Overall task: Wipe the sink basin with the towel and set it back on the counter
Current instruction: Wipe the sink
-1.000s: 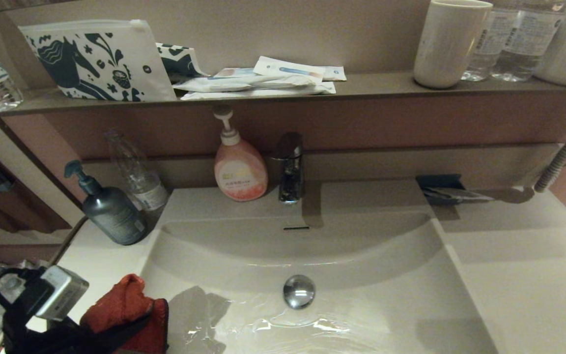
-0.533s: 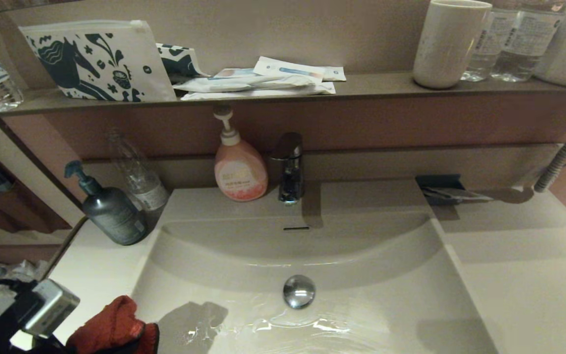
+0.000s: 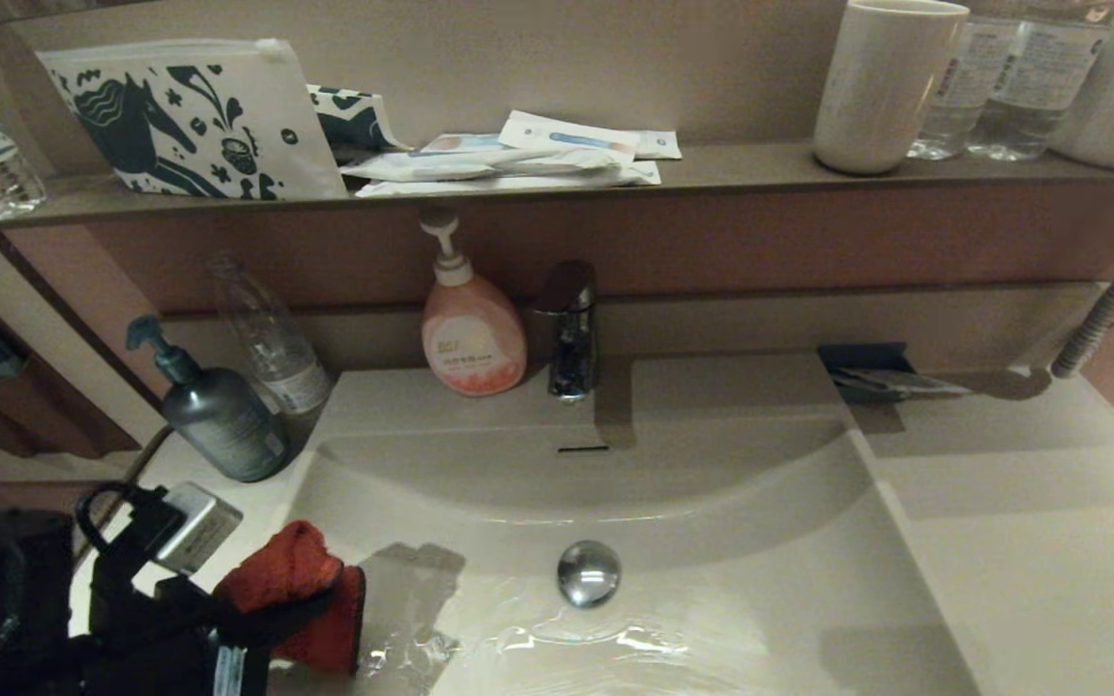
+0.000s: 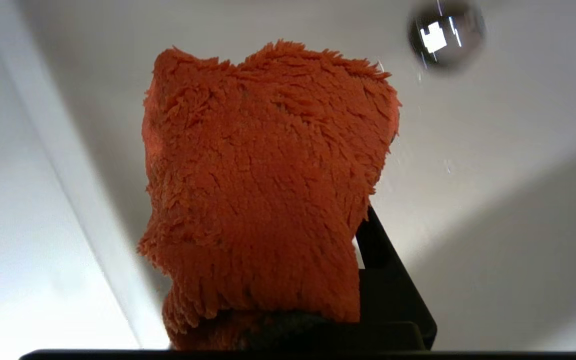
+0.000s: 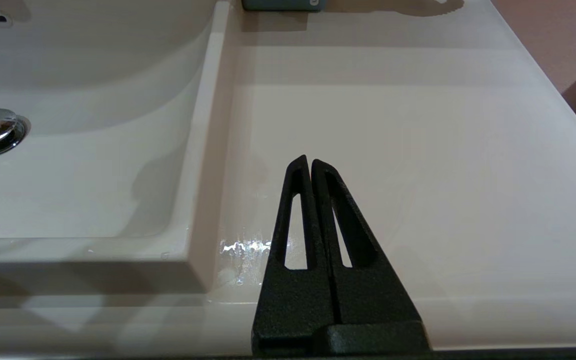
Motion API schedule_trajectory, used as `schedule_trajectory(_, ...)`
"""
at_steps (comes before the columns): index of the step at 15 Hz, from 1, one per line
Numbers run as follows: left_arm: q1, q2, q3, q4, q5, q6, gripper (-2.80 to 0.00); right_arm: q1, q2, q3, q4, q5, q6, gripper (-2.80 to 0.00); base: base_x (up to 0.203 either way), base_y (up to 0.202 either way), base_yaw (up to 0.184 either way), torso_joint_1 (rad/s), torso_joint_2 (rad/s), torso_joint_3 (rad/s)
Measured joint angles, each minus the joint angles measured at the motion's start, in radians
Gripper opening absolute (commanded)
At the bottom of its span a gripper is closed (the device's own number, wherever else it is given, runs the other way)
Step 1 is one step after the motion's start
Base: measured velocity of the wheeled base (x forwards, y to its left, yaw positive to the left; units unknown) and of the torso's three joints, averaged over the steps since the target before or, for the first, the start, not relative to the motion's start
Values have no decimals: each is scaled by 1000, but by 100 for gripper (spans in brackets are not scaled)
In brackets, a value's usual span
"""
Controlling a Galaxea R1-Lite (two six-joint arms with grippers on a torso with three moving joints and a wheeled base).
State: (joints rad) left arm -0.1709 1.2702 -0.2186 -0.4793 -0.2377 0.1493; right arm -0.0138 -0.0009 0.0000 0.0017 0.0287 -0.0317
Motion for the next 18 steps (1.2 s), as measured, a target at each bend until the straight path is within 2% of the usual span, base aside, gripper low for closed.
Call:
schedule_trajectory(2,1,90,-35,-74,1,4,-280,0,0,0,0,0,0,-280,0,0,0,0,0,0)
schedule_trajectory(5,5,201,-109,-124,2,12,-280,0,0,0,0,0,0,-280,0,0,0,0,0,0)
schedule_trajectory(10,25,351,-247,-148,0,31,-280,0,0,0,0,0,0,-280,0,0,0,0,0,0)
schedule_trajectory(18,60,509,-287,-259,-4,69,-280,0,0,0,0,0,0,-280,0,0,0,0,0,0)
